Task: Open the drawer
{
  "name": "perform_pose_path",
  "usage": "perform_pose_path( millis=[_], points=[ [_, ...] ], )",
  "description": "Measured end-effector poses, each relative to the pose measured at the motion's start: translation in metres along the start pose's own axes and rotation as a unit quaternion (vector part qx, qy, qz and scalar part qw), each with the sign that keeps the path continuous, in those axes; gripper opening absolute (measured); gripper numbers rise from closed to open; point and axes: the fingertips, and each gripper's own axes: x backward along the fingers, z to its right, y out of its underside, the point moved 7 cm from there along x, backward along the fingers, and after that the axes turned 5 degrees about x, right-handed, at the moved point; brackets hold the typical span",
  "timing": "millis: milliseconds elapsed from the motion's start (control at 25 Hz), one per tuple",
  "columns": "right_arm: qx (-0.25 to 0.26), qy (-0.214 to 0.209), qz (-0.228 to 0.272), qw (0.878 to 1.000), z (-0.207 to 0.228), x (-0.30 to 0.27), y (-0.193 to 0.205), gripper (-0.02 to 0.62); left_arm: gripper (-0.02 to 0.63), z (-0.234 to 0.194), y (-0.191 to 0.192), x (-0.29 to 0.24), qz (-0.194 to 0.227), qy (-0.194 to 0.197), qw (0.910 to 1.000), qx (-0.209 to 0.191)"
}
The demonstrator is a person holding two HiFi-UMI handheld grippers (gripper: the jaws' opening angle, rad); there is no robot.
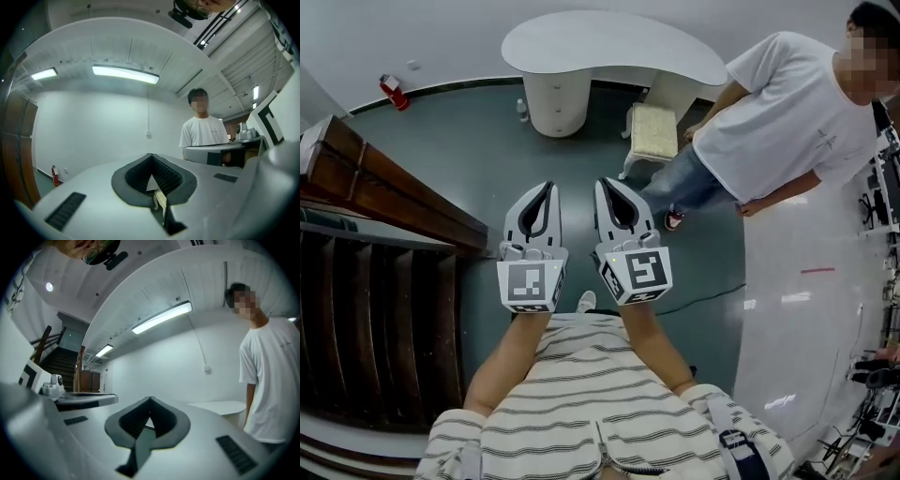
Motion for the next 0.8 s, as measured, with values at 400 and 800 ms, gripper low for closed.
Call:
perform_pose_path(
  millis=[400,800],
  points=[
    [-0.008,-0.010,-0.010,1.000,0.034,-0.065,0.027,0.005,0.003,-0.024,0.023,-0.068,-0.010,-0.007,0.9999,-0.002],
    [-0.006,0.010,-0.019,1.000,0.071,-0.212,0.033,0.005,0.003,-0.116,0.029,-0.195,-0.015,0.002,0.9999,0.009]
  ],
)
